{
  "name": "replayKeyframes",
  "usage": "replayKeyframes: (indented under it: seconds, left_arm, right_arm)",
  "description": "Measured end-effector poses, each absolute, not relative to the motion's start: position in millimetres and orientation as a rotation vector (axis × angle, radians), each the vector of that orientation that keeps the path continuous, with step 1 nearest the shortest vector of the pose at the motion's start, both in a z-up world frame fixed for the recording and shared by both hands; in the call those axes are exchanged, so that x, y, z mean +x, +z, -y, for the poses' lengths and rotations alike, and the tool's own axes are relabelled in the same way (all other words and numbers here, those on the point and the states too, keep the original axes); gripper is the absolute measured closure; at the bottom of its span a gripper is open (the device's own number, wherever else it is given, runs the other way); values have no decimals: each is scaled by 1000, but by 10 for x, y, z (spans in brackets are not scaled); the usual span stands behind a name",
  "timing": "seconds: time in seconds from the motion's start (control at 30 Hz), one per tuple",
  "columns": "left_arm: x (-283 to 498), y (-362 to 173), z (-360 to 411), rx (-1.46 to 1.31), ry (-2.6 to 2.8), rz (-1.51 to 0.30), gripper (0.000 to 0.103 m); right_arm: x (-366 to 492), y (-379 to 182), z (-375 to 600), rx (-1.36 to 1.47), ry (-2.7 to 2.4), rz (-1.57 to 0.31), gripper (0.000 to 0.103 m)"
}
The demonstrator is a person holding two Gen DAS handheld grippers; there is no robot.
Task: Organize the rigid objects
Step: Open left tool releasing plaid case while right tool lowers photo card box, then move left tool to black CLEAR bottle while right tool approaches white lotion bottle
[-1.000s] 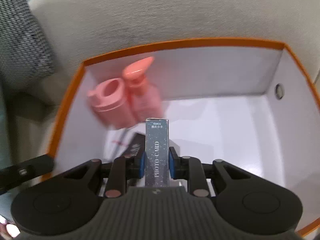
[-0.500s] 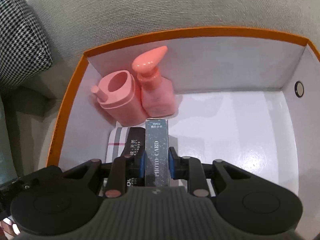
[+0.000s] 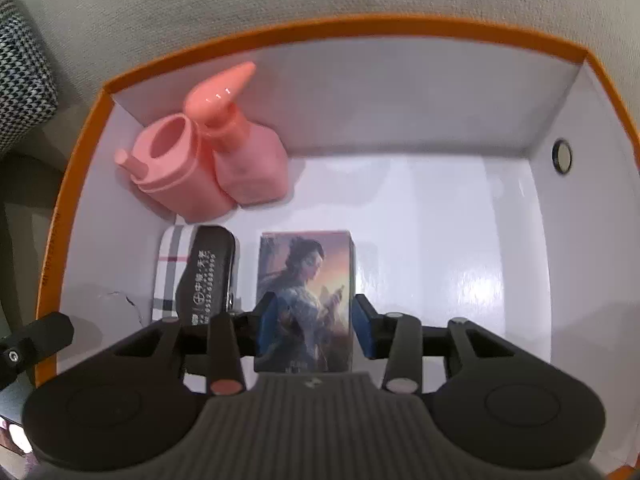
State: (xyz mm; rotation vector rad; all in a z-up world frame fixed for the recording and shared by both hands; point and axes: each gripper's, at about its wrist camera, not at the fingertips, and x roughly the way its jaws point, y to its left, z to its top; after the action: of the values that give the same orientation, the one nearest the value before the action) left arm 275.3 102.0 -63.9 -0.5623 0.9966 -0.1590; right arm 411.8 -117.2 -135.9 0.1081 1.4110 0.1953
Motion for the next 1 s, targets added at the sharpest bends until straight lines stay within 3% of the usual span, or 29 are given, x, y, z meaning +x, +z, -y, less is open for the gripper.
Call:
replayKeyframes:
  seconds: [0.13,0.33,0.63,1.0]
  left_arm:
    - [2752,-635,-1034,-566,-157,-996,85]
    - [2751,-629,-1030,-565,-156,-996,85]
    - [2745,-591,-1032,-551,-158,-995,85]
    - [2128,-166,-988,-484,-141,-902,85]
  right_arm:
    - [4126,-1387,1093,56,205,-1417,59]
    - [4112,-1441,984,53,245,-1416,69]
    - [4102,-1384,954,52,249,-1405,71]
    - [3356,-491,1161,75,354,-1126,71]
